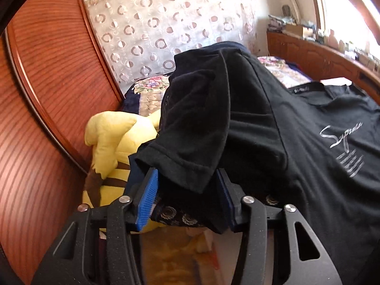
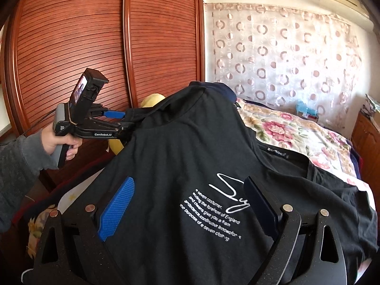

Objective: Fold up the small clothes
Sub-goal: 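Grasp the navy garment with the left gripper and lift it off the T-shirt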

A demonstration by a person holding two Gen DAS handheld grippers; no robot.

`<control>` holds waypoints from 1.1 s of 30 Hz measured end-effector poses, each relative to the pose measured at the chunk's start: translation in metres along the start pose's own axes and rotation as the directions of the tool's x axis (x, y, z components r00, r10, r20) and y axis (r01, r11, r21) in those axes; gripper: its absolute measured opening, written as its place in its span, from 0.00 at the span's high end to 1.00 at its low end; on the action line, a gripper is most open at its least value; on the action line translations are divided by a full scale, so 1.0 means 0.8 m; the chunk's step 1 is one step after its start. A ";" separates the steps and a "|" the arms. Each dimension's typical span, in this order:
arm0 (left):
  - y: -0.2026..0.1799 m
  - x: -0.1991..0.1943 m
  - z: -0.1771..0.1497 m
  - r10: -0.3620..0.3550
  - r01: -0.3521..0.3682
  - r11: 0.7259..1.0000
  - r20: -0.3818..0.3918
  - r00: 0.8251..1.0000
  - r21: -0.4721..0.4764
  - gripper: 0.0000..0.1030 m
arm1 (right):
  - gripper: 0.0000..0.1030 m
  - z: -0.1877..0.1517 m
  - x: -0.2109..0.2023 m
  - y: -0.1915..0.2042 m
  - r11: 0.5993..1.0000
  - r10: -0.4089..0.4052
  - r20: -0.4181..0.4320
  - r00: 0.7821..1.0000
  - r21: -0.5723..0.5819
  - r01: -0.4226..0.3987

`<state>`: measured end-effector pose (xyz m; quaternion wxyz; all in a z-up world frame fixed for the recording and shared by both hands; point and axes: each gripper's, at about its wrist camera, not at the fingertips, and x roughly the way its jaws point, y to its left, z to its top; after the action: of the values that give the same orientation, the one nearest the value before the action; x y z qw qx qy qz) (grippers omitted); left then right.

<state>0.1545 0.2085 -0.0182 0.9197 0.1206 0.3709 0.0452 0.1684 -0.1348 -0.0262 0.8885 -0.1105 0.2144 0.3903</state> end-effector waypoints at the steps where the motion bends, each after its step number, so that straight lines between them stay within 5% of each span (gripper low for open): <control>1: -0.002 0.001 0.001 0.005 -0.005 1.000 -0.005 1.000 0.012 0.57 | 0.09 -0.001 -0.003 -0.004 1.000 -0.002 0.000 1.000 0.005 0.002; 7: -0.005 -0.004 0.009 0.012 -0.012 1.000 0.003 1.000 0.017 0.86 | 0.09 -0.008 -0.011 0.002 1.000 -0.019 0.016 1.000 0.019 0.019; 11: 0.006 -0.009 0.019 0.021 -0.021 1.000 0.025 0.999 -0.011 0.94 | 0.09 -0.010 -0.011 0.009 0.999 -0.023 0.013 1.000 0.037 0.023; 17: 0.005 -0.039 0.038 0.003 -0.002 1.000 0.073 0.997 -0.019 0.95 | 0.09 -0.018 -0.015 0.008 0.998 -0.031 0.008 0.999 0.057 0.030; 23: -0.043 -0.087 0.077 -0.096 0.095 0.995 0.128 0.987 0.020 0.95 | 0.09 -0.008 -0.020 0.002 0.995 -0.055 0.023 0.998 0.081 0.053; 29: -0.102 -0.116 0.136 -0.288 0.287 0.958 0.124 0.950 0.028 0.95 | 0.09 -0.008 -0.028 -0.006 0.990 -0.082 0.052 0.995 0.117 0.075; 33: -0.137 -0.122 0.165 -0.355 0.352 0.935 0.139 0.924 0.047 0.88 | 0.09 -0.016 -0.029 -0.007 0.986 -0.097 0.060 0.993 0.140 0.088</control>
<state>0.1750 0.0610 0.1118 0.9359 0.0646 0.3191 -0.1344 0.1547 -0.1584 -0.0262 0.9179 -0.0458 0.2055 0.3364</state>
